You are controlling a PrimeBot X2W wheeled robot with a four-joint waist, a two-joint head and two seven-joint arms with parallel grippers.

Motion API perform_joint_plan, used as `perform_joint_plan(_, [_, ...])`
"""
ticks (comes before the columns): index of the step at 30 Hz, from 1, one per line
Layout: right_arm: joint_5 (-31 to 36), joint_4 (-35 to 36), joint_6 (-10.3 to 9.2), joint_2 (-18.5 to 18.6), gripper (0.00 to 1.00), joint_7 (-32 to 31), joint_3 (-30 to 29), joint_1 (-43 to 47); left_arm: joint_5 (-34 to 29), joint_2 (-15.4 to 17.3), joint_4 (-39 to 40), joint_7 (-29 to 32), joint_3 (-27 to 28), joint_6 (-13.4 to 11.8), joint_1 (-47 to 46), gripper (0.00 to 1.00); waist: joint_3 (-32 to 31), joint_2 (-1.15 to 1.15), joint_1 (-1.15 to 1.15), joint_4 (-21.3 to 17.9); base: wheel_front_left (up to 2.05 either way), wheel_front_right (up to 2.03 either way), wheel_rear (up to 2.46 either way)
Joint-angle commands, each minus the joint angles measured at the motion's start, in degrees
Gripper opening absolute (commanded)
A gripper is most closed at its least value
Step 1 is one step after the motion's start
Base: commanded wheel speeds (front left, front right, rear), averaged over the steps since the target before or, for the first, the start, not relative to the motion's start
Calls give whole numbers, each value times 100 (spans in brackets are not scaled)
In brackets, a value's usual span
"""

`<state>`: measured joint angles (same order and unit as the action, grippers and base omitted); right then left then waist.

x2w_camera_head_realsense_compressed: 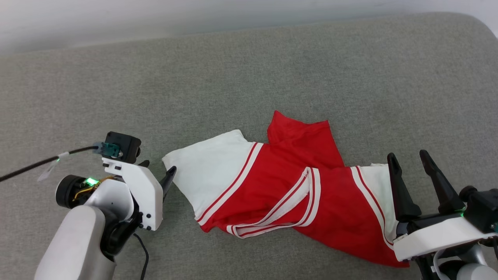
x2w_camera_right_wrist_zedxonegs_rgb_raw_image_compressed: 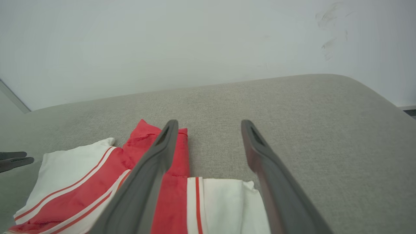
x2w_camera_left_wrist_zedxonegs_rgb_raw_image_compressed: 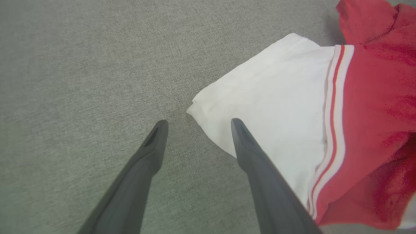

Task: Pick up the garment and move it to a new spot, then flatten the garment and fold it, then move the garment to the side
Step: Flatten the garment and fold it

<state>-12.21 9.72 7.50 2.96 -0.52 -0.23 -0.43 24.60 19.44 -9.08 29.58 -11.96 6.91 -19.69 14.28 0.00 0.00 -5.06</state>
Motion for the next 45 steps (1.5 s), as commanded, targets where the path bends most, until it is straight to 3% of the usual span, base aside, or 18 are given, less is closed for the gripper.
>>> perform_joint_plan(1, [-62,-32,-2,-12,100,41,7,-97,49,63,-80,125,-61,19,-127,100,199,0,0,-151,0,0,0])
perform_joint_plan(11, [-247,-299,-2,-11,100,247,89,-275,413,436,-609,1307,-885,63,-359,100,506,0,0,-374,0,0,0])
perform_joint_plan(12, [-273,-325,-2,-11,100,266,92,-283,471,451,-621,1435,-1013,66,-331,85,507,0,0,-386,0,0,0])
perform_joint_plan(13, [-294,-354,-2,-11,100,283,85,-282,519,480,-618,1546,-1141,74,-302,40,510,0,0,-395,0,0,0])
perform_joint_plan(14, [-298,-382,-2,-11,100,309,87,-285,560,504,-603,1604,-1223,80,-279,9,508,0,0,-405,0,0,0])
perform_joint_plan(15, [-328,-408,-2,-11,100,314,86,-285,605,520,-587,1639,-1267,83,-261,0,498,0,0,-413,0,0,0])
perform_joint_plan(23, [-371,-542,-2,-11,100,294,-32,-182,487,658,-207,743,-915,-157,-170,0,307,0,0,-351,0,0,0])
perform_joint_plan(28, [-416,-545,-2,-11,100,147,-289,-90,484,725,268,87,-517,-549,218,0,74,0,0,-170,0,0,0])
perform_joint_plan(34, [-457,-571,-2,-11,100,-309,-712,51,510,834,893,-243,-170,-952,858,0,-194,0,0,122,0,0,0])
perform_joint_plan(39, [-411,-726,-2,119,100,-1193,-1049,79,517,868,1385,-322,-64,-1154,1282,0,-324,0,0,344,0,0,0])
perform_joint_plan(45, [-616,-959,-2,631,100,-2836,-772,-108,504,778,1734,-394,-123,-1211,1388,0,-308,0,0,548,0,0,0])
